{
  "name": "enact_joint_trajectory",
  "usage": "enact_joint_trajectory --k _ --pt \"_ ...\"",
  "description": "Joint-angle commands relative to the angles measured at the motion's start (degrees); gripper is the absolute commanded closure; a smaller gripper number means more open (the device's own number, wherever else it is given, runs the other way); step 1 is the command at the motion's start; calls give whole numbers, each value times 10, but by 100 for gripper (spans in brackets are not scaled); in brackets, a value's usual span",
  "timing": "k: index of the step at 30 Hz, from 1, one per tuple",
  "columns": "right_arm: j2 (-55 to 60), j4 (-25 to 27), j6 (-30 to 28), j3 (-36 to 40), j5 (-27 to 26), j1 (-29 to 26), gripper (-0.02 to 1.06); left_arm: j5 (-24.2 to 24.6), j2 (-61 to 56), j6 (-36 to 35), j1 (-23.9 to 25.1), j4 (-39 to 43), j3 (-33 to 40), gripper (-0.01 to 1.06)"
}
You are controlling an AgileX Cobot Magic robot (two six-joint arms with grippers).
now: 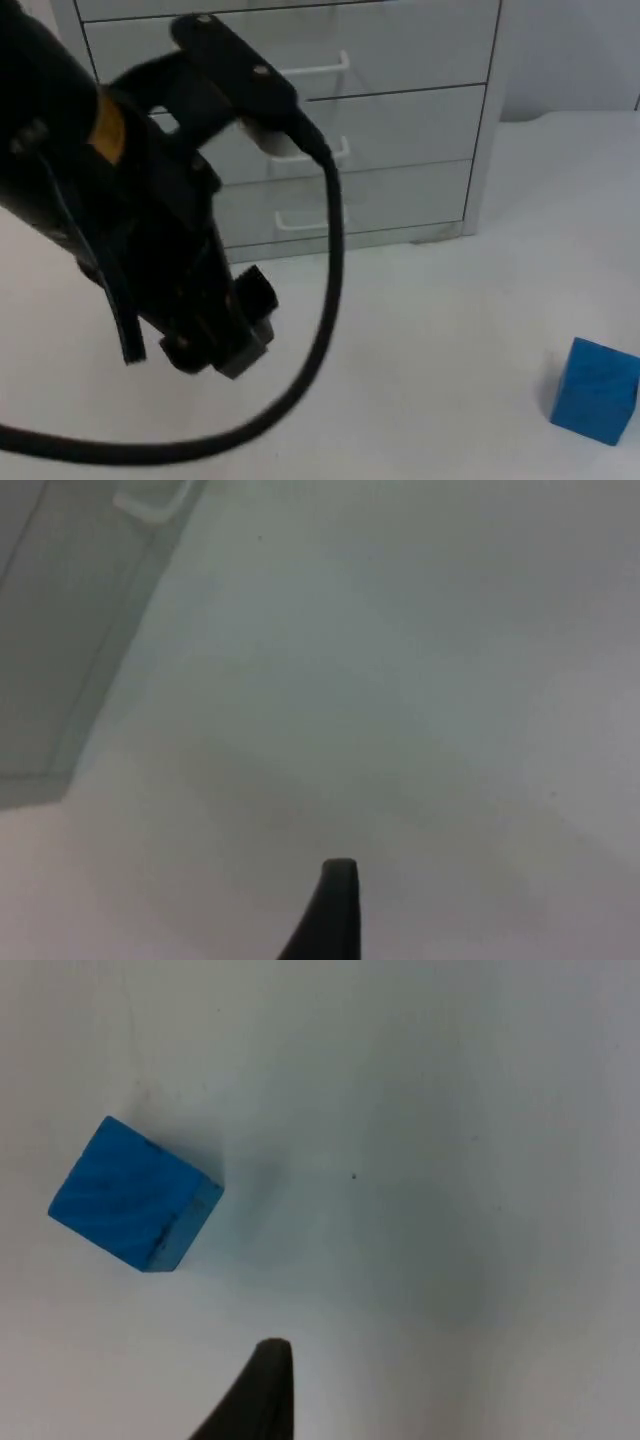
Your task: Open the drawer with the left hand, place the block into the drawer with the right hand, then close the drawer with the left hand.
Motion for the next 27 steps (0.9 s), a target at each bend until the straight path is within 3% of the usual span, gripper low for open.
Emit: enact_joint_trajectory --k 1,3,7,9,13,27 --pt "-1 -1 -5 -3 -6 -3 -1 -8 22 -63 -31 96 -10 25" --pt "-1 -1 -5 -3 -6 -3 -1 -7 60 -122 -65 198 -18 25" --pt "-1 -1 -5 -3 -6 -3 -1 -13 112 -173 -89 284 -27 25" --pt "-1 -2 -5 -3 -6 -3 -1 -13 153 -234 -94 369 -38 25" --pt "-1 -2 -5 -3 -6 -3 -1 -6 211 -303 -94 458 -63 25" --pt "-1 -3 9 -3 -10 -3 -1 19 373 -319 -94 603 -182 25"
